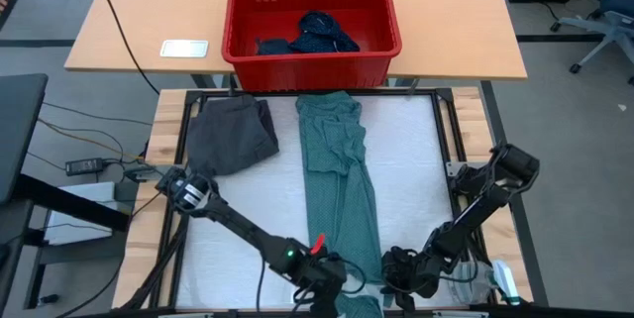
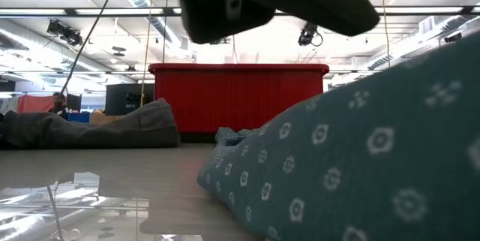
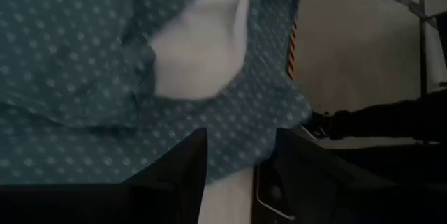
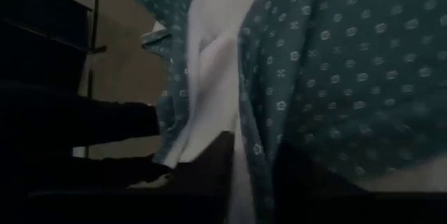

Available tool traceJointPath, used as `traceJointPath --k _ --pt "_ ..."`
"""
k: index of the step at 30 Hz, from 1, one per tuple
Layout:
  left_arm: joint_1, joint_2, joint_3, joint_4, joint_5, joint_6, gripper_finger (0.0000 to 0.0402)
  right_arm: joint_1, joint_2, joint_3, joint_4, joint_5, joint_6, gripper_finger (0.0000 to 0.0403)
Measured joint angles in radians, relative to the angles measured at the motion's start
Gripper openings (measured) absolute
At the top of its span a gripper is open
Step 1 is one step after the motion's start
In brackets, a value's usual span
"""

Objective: Fold laundry
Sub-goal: Fold the dark green polo

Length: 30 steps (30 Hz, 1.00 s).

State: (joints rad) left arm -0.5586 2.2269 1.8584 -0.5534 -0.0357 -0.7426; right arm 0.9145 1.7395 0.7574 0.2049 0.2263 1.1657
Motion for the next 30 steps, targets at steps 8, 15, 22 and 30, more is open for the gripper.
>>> traceJointPath --k 8,15,22,30 --pt "-0.034 0.0 0.0 0.068 0.061 -0.026 0.0156 0.048 -0.05 0.099 -0.065 -0.005 -0.112 0.0008" --pt "-0.079 0.0 0.0 0.1 0.086 0.047 0.0155 0.125 0.014 0.149 -0.286 -0.054 -0.191 0.0053" --pt "-0.077 0.0 0.0 0.098 0.082 -0.02 0.0155 0.126 0.006 0.148 -0.258 -0.212 -0.124 0.0175" --pt "-0.034 -0.079 0.0 -0.025 0.058 -0.056 0.0155 0.112 -0.129 0.15 -0.223 -0.259 -0.061 0.0207"
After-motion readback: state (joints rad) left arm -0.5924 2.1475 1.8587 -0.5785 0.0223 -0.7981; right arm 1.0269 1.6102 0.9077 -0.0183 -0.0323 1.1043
